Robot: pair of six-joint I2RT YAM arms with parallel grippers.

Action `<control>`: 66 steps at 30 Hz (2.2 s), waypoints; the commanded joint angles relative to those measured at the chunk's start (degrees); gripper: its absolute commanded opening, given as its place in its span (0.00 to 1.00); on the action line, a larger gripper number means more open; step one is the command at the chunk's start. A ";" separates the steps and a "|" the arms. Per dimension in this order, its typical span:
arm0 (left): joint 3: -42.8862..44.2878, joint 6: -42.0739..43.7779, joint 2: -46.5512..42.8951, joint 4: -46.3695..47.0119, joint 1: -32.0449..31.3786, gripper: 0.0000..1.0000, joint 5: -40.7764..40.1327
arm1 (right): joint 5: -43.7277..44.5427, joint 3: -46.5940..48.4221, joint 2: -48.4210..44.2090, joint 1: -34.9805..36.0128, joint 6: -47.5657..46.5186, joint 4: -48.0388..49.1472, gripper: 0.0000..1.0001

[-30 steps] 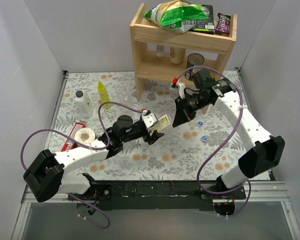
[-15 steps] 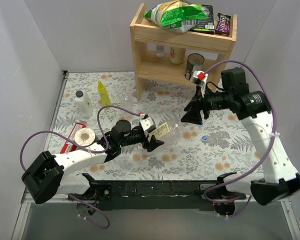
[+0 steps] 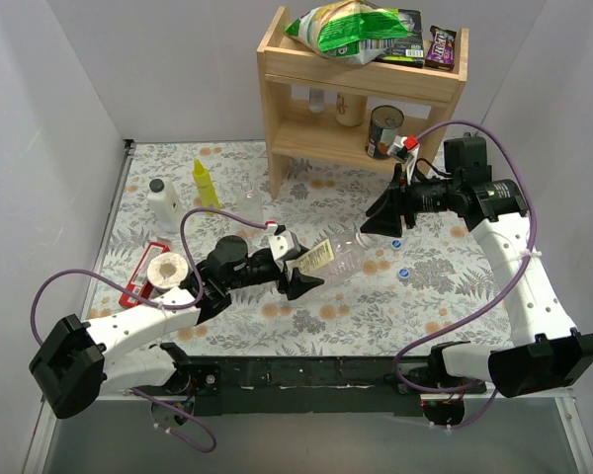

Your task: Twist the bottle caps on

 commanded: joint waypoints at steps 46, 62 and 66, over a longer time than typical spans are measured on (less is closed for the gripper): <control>10.83 -3.23 6.10 7.67 -6.09 0.00 -16.98 | 15.35 -8.40 -4.12 -0.43 21.79 16.71 0.03; 12.18 -5.78 7.52 1.69 -10.06 0.00 -31.79 | 24.54 -7.24 -3.41 -0.51 25.07 14.86 0.01; 9.10 -4.55 5.32 2.22 -9.36 0.00 -25.38 | 18.12 -6.90 -4.55 -1.04 22.78 16.71 0.36</control>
